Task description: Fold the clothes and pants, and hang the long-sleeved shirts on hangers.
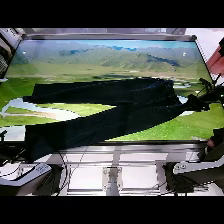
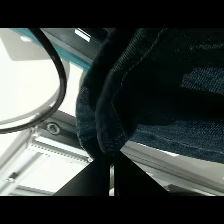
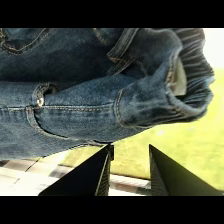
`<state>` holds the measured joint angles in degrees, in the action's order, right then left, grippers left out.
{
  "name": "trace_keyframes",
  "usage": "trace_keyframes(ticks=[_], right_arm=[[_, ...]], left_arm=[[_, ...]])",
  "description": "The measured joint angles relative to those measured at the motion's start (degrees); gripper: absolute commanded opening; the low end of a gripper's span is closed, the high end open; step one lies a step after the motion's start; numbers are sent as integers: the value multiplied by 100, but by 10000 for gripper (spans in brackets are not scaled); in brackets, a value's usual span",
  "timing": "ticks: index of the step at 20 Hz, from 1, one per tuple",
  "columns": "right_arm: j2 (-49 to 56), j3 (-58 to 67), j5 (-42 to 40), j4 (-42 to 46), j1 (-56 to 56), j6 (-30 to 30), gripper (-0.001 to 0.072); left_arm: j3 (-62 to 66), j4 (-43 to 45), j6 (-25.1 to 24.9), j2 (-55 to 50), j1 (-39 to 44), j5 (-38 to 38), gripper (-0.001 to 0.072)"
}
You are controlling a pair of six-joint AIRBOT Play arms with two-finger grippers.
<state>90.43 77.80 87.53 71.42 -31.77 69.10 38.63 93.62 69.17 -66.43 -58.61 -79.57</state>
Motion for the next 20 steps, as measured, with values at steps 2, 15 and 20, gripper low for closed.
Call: trace_keyframes(ticks=[2,15,20], right_arm=[[0,188,0,50,0,-55,350],[636,765,-343,2,0,-328,449],[960,533,-109,-400,0,-372,253]], left_arm=[[227,-142,-11,0,0,-7,27],[1263,-1740,-238,0,0,212,27],[1285,-1862,-256,0,0,251,27]])
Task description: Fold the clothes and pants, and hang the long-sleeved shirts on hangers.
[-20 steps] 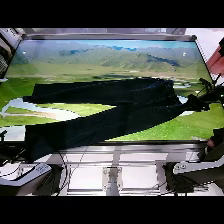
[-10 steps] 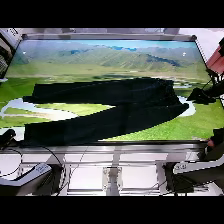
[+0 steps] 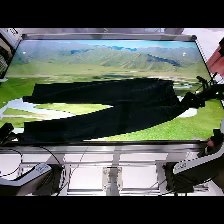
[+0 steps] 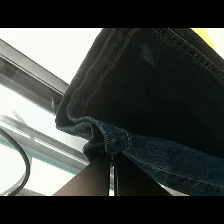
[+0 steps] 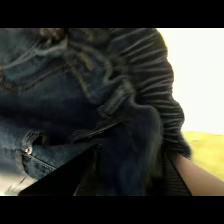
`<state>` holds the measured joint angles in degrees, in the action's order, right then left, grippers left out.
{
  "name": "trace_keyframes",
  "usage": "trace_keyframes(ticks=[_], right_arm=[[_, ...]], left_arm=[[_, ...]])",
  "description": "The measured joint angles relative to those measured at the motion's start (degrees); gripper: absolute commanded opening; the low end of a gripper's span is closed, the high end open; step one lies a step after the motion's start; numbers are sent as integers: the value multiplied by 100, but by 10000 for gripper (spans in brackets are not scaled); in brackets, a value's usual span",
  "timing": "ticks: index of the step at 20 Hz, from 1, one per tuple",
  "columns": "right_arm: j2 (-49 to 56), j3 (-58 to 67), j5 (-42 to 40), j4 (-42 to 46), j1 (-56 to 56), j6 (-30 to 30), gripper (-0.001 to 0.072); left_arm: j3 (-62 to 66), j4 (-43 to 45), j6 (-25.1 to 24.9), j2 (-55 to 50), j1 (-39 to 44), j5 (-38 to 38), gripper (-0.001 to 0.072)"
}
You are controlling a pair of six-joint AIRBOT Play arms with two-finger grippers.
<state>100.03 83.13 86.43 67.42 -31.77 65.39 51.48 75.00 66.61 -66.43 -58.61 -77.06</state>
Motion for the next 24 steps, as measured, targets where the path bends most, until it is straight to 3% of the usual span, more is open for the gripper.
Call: trace_keyframes(ticks=[1,2,7,14,24], right_arm=[[24,-72,127,-68,0,-46,81],[42,-138,284,-133,0,-90,32],[-173,-273,903,-197,-70,-328,30],[-1436,-302,525,-345,-1152,-885,30],[-1867,-675,470,-1958,-2715,-1576,30]], left_arm=[[0,-17,0,0,0,11,27],[0,-35,0,0,0,13,27],[2,-476,-334,85,-7,103,27],[7,-1661,-728,487,-7,966,27],[2,-2612,-935,553,-7,1482,27]])
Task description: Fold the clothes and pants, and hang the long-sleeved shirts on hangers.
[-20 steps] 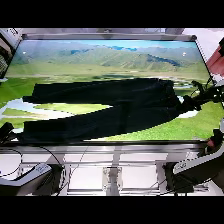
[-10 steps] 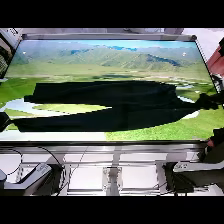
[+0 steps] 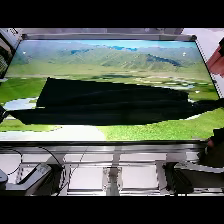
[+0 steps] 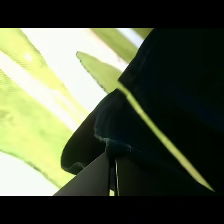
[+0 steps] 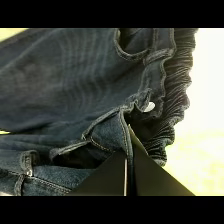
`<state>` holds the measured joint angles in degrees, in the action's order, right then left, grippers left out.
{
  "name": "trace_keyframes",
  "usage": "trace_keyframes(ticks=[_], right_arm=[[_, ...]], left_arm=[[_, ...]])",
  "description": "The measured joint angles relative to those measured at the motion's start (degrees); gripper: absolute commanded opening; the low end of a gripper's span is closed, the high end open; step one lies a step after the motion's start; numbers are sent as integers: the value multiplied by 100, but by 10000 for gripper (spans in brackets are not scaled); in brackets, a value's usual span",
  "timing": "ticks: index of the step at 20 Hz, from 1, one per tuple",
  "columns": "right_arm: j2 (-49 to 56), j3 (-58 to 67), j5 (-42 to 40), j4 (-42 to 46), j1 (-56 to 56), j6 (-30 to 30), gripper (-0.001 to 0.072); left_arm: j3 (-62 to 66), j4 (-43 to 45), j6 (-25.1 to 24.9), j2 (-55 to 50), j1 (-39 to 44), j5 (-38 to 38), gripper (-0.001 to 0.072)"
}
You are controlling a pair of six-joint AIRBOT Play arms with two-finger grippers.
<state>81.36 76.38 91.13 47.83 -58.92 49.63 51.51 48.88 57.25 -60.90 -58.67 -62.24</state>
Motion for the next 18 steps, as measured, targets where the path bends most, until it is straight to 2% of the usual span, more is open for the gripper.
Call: trace_keyframes(ticks=[3,6,10,12,15,18], right_arm=[[-44,-229,-87,271,-98,22,30],[-234,-463,-442,1102,-205,424,30],[-614,-715,-826,1687,-575,1008,29],[-807,-876,-901,1878,-713,1309,29],[-1047,-1285,-1082,2284,-809,1646,29],[-1226,-1755,-1360,2907,-844,1915,29]], left_arm=[[0,-396,-120,11,0,52,27],[0,-557,-319,85,0,37,28],[0,-553,-1128,396,0,-275,27],[-22,-17,-1375,573,0,-474,27],[-264,1099,-1233,726,-9,-586,27],[-752,1766,-1115,789,-98,-490,27]])
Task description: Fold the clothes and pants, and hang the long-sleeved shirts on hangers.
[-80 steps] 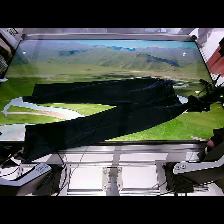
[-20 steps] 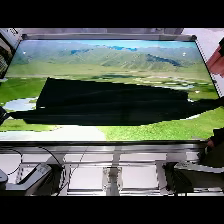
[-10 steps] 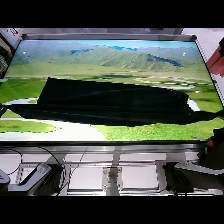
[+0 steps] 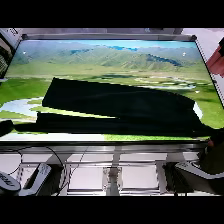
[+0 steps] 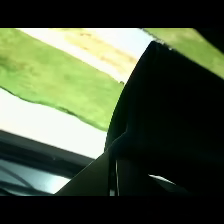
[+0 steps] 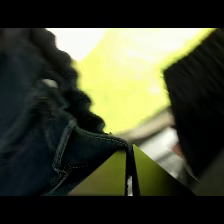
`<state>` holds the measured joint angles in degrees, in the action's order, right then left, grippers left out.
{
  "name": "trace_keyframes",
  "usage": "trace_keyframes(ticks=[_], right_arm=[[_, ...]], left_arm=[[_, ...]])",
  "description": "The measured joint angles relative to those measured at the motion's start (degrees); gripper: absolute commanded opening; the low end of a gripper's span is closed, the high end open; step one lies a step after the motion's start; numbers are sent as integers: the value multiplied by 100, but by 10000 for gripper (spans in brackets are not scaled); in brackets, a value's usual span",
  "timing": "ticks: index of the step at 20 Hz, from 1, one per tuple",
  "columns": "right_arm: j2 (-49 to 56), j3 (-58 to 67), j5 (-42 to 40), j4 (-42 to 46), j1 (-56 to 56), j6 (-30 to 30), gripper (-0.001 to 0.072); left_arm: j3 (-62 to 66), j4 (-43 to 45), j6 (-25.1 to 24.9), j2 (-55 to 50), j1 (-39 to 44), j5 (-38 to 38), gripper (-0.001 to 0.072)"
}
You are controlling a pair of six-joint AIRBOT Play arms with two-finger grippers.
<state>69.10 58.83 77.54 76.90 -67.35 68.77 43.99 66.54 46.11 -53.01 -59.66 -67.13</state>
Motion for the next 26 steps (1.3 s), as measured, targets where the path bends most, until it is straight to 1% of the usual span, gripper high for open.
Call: trace_keyframes(ticks=[3,6,8,10,13,15,16,18,21,23,26], right_arm=[[-105,-269,-177,564,-22,190,29],[-240,-369,-212,901,-136,315,29],[-321,-293,-210,1005,-221,363,29],[-367,-26,-203,866,-256,393,30],[-402,719,-59,367,-280,398,29],[-409,1215,-15,-48,-282,404,29],[-411,1397,-17,-199,-264,407,29],[-396,1633,-50,-376,-190,411,29],[-299,1799,-87,-481,28,411,28],[-203,1845,-107,-424,216,433,28],[-33,1875,-118,-153,448,507,28]], left_arm=[[-387,275,-35,48,-297,11,27],[-538,146,-131,184,-715,-127,27],[-553,-404,-369,286,-885,-330,27],[-431,-1226,-627,400,-970,-654,26],[46,-2485,-837,490,-1027,-1346,25],[407,-3025,-837,514,-1032,-1690,25],[555,-3204,-791,522,-1005,-1781,25],[756,-3427,-719,527,-857,-1735,25],[896,-3366,-503,520,-306,-1067,24],[951,-2927,-72,433,247,-459,24],[1104,-1993,885,85,1126,227,24]])
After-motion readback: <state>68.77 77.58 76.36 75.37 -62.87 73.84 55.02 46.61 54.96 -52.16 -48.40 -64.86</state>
